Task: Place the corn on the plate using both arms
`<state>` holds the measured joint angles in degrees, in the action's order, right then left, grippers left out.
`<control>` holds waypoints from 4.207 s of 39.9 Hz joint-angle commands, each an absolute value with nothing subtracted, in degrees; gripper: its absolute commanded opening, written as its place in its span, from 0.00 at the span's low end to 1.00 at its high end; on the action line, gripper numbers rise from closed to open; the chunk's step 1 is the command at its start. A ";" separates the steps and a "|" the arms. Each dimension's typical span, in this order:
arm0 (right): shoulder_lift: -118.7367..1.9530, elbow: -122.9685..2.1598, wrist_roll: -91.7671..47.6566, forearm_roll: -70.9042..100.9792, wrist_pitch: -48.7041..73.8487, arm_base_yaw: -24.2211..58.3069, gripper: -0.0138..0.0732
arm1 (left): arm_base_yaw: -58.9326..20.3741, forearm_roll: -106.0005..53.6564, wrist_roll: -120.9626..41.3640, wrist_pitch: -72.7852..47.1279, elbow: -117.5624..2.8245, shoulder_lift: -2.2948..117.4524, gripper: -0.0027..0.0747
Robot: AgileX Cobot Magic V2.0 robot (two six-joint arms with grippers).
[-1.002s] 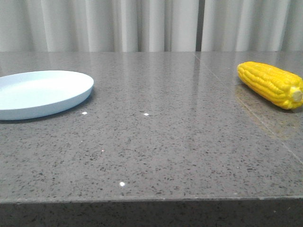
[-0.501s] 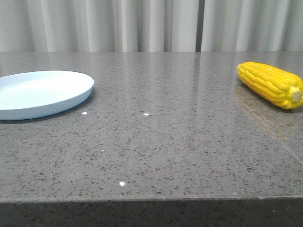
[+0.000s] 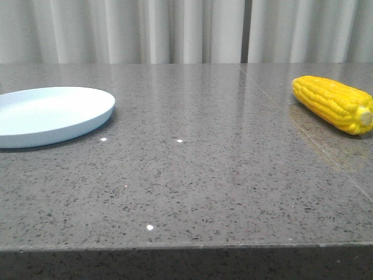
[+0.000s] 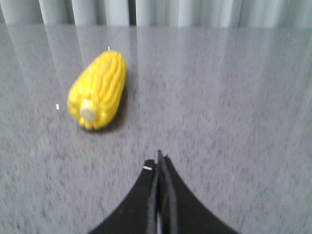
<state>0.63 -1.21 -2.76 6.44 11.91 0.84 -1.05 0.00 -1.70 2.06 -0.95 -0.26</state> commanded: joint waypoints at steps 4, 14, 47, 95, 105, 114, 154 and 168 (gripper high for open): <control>0.39 -13.55 -3.30 6.91 11.31 0.66 0.08 | -0.97 -0.53 -1.25 3.90 -11.47 0.48 0.01; -14.08 -30.70 -3.30 6.96 20.62 0.66 0.08 | -0.97 1.91 -1.65 -8.63 -26.76 15.99 0.01; -25.76 -36.93 -3.30 6.96 19.51 0.66 0.91 | -0.97 -1.26 -1.65 -9.39 -31.82 27.51 0.86; -25.76 -36.93 -3.30 6.96 19.51 0.66 0.91 | -2.34 -11.83 -9.54 -44.63 -67.02 89.20 0.55; -25.76 -36.93 -3.30 6.96 19.51 0.66 0.91 | -2.34 -11.83 -9.95 -44.63 -67.02 89.98 0.27; -25.76 -36.93 -3.30 6.96 19.51 0.66 0.91 | -2.34 -11.95 -10.61 -44.52 -67.02 89.98 0.01; -25.76 -36.93 -3.30 6.96 19.51 0.66 0.91 | -16.99 -29.24 -9.01 -41.52 -73.87 95.81 0.03; -25.76 -36.93 -3.30 6.96 19.51 0.66 0.91 | -16.99 -24.93 -9.01 -39.48 -73.87 93.26 0.60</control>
